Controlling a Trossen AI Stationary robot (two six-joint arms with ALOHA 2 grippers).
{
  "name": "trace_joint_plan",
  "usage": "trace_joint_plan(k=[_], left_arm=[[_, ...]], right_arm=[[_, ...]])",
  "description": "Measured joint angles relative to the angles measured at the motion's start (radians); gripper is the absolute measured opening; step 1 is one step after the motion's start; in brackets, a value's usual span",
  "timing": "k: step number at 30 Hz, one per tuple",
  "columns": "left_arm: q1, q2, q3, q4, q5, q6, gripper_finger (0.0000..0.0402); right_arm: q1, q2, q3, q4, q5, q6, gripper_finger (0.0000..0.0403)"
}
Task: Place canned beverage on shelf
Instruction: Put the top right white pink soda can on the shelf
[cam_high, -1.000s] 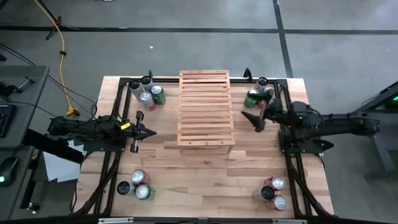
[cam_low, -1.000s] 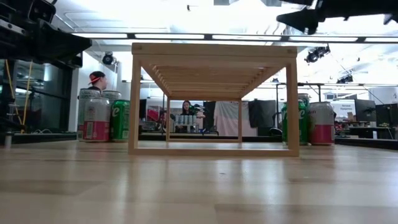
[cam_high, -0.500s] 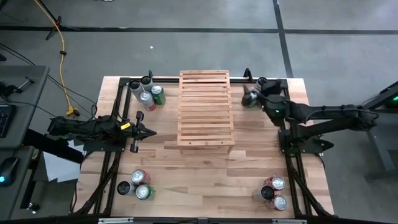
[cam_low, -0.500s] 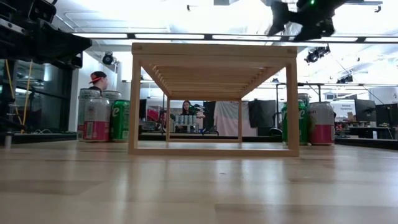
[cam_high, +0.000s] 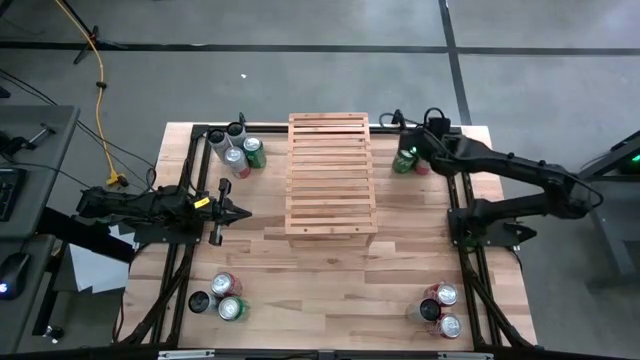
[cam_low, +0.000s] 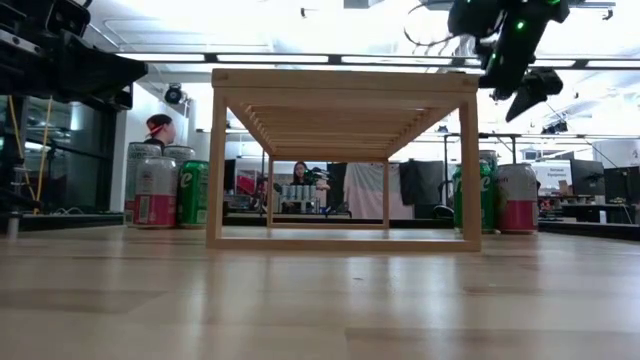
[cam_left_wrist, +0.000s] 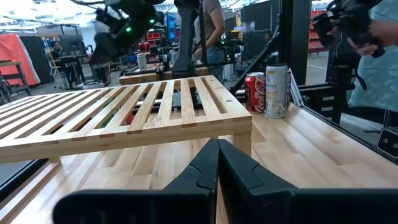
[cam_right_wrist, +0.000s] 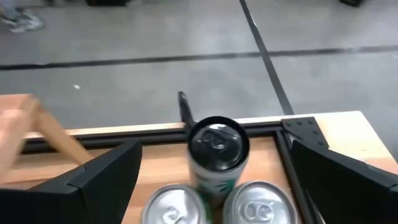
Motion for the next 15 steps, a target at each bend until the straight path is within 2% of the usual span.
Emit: trace_joint_plan(k=[8, 15], left_arm=[[0.000, 0.000, 0.000, 0.000, 0.000, 0.000, 0.0000], [0.000, 0.000, 0.000, 0.000, 0.000, 0.000, 0.0000]], right_arm=[[-0.168, 0.081, 0.001, 0.026, -0.131, -0.047, 0.0398], [-0.213, 0.121, 0.001, 0.100, -0.176, -0.091, 0.0398]])
